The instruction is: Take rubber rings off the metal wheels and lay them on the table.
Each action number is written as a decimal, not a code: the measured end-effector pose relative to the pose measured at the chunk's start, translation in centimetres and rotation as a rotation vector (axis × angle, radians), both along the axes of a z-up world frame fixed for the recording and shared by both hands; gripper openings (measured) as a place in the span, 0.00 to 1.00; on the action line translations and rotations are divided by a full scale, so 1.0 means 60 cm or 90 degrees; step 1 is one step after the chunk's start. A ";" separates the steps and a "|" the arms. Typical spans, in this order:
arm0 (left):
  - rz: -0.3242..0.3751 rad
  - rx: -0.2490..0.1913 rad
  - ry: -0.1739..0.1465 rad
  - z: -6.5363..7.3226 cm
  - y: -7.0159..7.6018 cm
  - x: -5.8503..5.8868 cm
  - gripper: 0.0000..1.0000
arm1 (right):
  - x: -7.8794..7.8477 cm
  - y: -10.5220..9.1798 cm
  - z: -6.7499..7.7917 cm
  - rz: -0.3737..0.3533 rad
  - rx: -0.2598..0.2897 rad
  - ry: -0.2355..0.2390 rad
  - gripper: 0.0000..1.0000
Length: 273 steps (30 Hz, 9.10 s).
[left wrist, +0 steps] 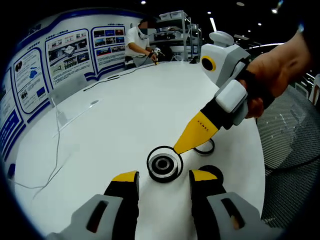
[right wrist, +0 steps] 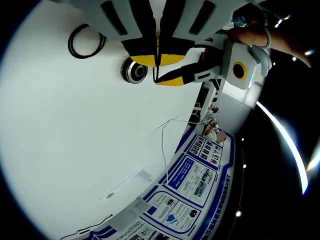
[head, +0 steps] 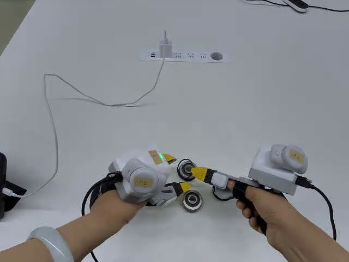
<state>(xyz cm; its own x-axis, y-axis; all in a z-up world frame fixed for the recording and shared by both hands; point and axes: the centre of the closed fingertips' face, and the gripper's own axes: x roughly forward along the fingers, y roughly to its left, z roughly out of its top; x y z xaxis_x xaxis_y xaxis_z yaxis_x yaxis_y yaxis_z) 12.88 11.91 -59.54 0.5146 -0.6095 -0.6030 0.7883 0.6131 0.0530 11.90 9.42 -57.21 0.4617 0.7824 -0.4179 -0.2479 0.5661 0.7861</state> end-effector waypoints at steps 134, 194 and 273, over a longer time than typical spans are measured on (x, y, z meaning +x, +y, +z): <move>-0.010 0.010 0.029 -0.014 -0.026 0.020 0.13 | 0.026 -0.019 -0.062 -0.035 -0.055 0.017 0.20; -0.011 0.013 0.033 -0.014 -0.026 0.018 0.13 | 0.029 -0.021 -0.060 -0.049 -0.036 0.035 0.02; -0.024 0.009 0.022 -0.012 -0.029 0.021 0.14 | 0.024 -0.005 -0.034 -0.051 0.007 0.030 0.02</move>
